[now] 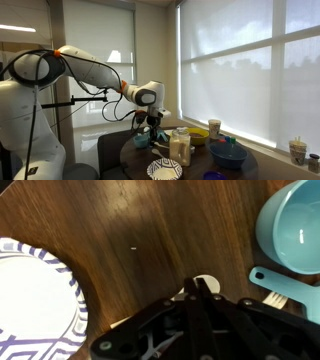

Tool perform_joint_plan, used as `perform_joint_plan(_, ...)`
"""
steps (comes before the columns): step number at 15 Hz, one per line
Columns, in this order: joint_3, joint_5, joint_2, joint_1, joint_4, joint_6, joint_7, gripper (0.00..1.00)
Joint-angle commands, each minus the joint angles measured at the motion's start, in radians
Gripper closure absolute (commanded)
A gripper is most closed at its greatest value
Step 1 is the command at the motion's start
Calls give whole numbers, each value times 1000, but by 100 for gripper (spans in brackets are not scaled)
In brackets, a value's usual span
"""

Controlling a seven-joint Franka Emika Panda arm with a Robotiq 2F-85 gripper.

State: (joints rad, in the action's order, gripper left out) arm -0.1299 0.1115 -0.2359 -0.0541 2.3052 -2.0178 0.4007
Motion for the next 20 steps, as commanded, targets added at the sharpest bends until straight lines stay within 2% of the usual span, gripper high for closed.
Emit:
perform_joint_plan(1,-5,-24,19,1,11,-41,20,99)
perform_joint_plan(8,-10,-25,55,-3,5,-128,55,99)
perform_joint_plan(20,-15,-27,97,-13,-5,-135,46,99)
